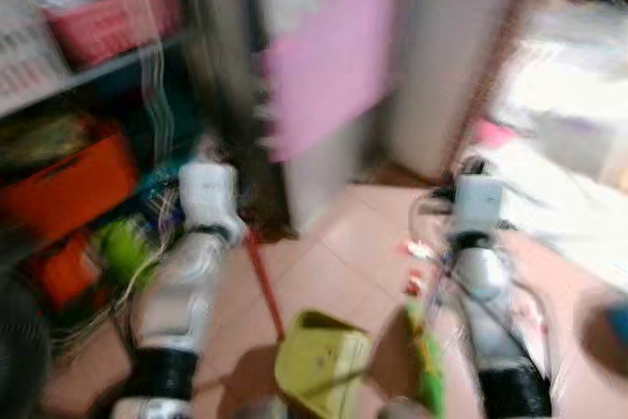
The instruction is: Sweep floor
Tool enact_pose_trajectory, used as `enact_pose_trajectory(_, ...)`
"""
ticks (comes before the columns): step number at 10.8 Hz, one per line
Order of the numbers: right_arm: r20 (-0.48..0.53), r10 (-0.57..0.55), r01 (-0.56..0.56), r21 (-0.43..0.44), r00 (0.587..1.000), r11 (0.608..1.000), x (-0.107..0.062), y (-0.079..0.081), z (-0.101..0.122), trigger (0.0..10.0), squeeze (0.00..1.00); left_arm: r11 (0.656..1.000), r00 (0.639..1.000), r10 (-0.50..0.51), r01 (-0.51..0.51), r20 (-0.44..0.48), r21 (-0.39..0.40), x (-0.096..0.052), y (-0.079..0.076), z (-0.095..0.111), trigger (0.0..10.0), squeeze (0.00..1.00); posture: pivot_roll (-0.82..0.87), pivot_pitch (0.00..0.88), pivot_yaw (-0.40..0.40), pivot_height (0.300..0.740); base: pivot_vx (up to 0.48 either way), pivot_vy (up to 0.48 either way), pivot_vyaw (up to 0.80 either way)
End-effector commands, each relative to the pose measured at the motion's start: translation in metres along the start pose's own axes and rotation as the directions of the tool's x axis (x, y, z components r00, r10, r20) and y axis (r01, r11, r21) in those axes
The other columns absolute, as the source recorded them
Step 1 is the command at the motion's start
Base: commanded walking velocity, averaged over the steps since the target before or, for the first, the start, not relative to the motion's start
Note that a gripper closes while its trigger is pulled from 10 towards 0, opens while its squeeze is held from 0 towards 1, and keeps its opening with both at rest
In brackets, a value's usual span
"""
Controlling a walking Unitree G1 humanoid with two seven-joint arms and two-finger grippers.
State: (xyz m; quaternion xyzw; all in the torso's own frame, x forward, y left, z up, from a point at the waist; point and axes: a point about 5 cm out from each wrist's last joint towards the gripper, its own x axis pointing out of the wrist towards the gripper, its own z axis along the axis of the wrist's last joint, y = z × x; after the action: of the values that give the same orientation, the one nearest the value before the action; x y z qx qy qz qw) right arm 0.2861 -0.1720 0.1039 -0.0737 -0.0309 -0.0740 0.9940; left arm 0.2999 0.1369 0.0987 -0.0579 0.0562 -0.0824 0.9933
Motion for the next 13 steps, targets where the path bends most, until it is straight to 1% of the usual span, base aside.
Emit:
enact_pose_trajectory(1,-0.026,-0.021,0.021,0.0,0.999,1.0,-0.001,-0.005,-0.005,10.0,0.0,0.999,0.999,-0.043,0.043,0.016,0.001,0.004,-0.009,0.006,10.0,0.0,-0.09,0.0,0.113,0.74,0.0,0.48,-0.8)
enact_pose_trajectory(3,-0.033,-0.02,0.02,0.006,0.999,1.0,-0.001,-0.004,-0.006,10.0,0.0,0.998,0.998,-0.066,0.066,-0.004,0.003,0.006,-0.015,0.002,10.0,0.0,-0.09,0.0,0.111,0.74,0.0,0.48,-0.7)
enact_pose_trajectory(5,-0.017,-0.026,0.026,-0.006,1.0,1.0,0.002,-0.008,-0.003,10.0,0.0,0.997,0.997,-0.077,0.077,-0.004,0.003,0.006,-0.017,0.002,10.0,0.0,-0.09,0.0,0.105,0.74,0.0,0.48,0.0)
enact_pose_trajectory(7,-0.024,-0.067,0.066,-0.023,0.998,0.998,0.003,-0.015,-0.004,10.0,0.0,0.998,0.998,-0.069,0.068,-0.012,-0.015,0.005,-0.016,-0.001,10.0,0.0,-0.1,0.0,0.099,0.74,0.0,0.0,0.0)
enact_pose_trajectory(8,-0.039,-0.089,0.088,-0.027,0.995,0.996,0.002,-0.018,-0.006,10.0,0.0,0.998,0.998,-0.06,0.061,-0.009,0.036,0.005,-0.013,-0.001,10.0,0.0,-0.1,0.0,0.097,0.74,0.0,0.0,0.0)
enact_pose_trajectory(9,-0.047,-0.093,0.092,-0.017,0.995,0.996,0.002,-0.019,-0.008,10.0,0.0,1.0,1.0,-0.021,0.021,-0.02,0.019,0.004,-0.007,-0.003,10.0,0.0,-0.09,0.0,0.096,0.74,0.0,0.0,0.0)
enact_pose_trajectory(10,-0.049,-0.096,0.095,-0.009,0.994,0.995,0.002,-0.019,-0.008,4.7,0.0,1.0,1.0,-0.011,0.012,-0.021,0.023,0.004,-0.004,-0.003,10.0,0.0,-0.09,0.0,0.096,0.74,0.0,0.0,0.0)
enact_pose_trajectory(11,-0.052,-0.092,0.092,-0.007,0.994,0.996,0.003,-0.018,-0.009,3.5,0.0,1.0,1.0,-0.017,0.017,-0.015,0.018,0.004,-0.005,-0.002,0.0,0.0,-0.09,0.0,0.094,0.74,0.0,0.0,0.0)
enact_pose_trajectory(12,-0.059,-0.086,0.085,-0.007,0.995,0.996,0.003,-0.017,-0.01,10.0,0.0,0.999,1.0,-0.021,0.021,-0.01,0.038,0.004,-0.005,-0.001,8.6,0.0,-0.09,0.0,0.094,0.74,0.0,0.0,0.0)
enact_pose_trajectory(13,-0.06,-0.084,0.083,-0.008,0.995,0.996,0.003,-0.017,-0.01,10.0,0.0,0.999,1.0,-0.013,0.013,-0.012,0.039,0.004,-0.005,-0.001,10.0,0.0,-0.09,0.0,0.094,0.74,0.0,0.0,0.0)
